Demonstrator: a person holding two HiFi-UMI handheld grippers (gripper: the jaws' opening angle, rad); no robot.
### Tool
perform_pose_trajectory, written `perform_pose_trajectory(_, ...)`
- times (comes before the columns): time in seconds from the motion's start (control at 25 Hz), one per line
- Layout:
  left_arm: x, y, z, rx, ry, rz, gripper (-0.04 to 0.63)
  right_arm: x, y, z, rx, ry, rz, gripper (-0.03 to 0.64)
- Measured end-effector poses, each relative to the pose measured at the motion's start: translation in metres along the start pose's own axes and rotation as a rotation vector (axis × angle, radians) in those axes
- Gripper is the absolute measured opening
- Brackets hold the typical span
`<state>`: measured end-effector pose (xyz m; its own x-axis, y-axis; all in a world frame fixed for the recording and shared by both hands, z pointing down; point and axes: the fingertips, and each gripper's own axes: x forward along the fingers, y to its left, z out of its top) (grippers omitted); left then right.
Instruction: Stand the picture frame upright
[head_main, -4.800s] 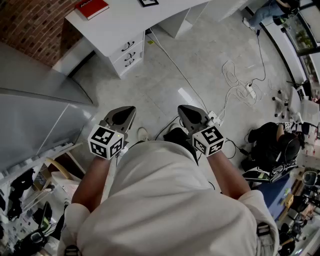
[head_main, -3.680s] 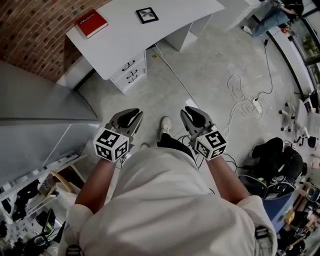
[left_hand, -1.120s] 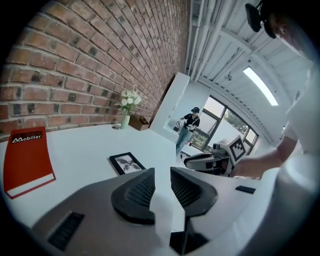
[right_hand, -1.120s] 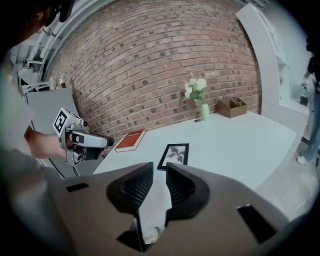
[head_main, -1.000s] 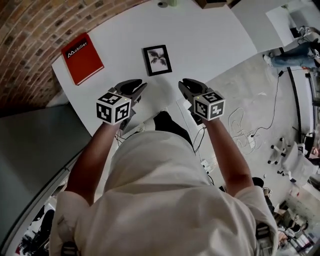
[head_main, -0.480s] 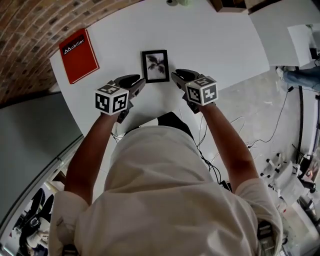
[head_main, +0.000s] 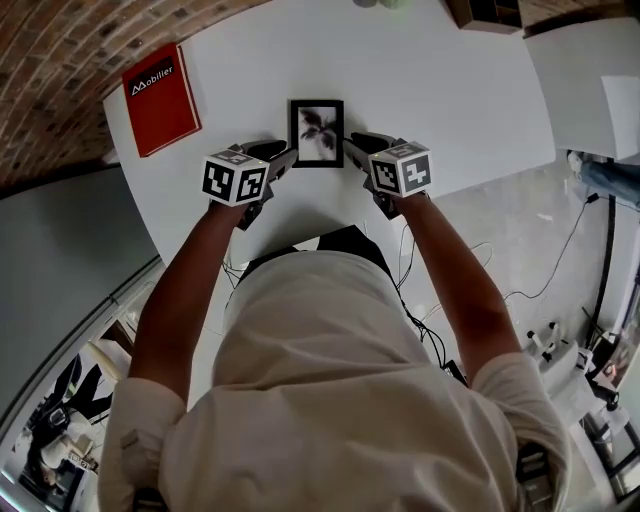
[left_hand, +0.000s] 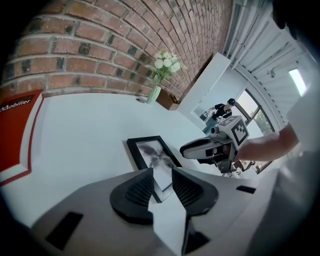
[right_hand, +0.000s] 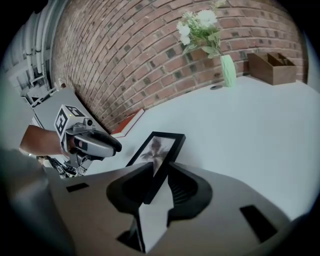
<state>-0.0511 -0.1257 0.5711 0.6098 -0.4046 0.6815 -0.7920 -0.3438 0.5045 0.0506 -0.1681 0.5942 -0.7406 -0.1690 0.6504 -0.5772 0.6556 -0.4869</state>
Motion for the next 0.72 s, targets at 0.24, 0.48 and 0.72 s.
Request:
perform_pose_trajectory(0.24, 0.017, 0.019, -0.006, -0.025, 0.037, 0.026, 0.112, 0.014, -0.006, -0.004, -0.001, 0.053, 0.003, 0.075)
perform_pose_trajectory(0.48, 0.031, 0.031, -0.007, -0.067, 0.058, 0.016, 0.117, 0.021, -0.009, -0.001, 0.011, 0.080, 0.017, 0.086)
perform_pose_trajectory(0.72, 0.037, 0.036, -0.001, -0.076, 0.066, 0.006, 0.120, 0.028, -0.009, 0.000, 0.025, 0.106, 0.048, 0.086)
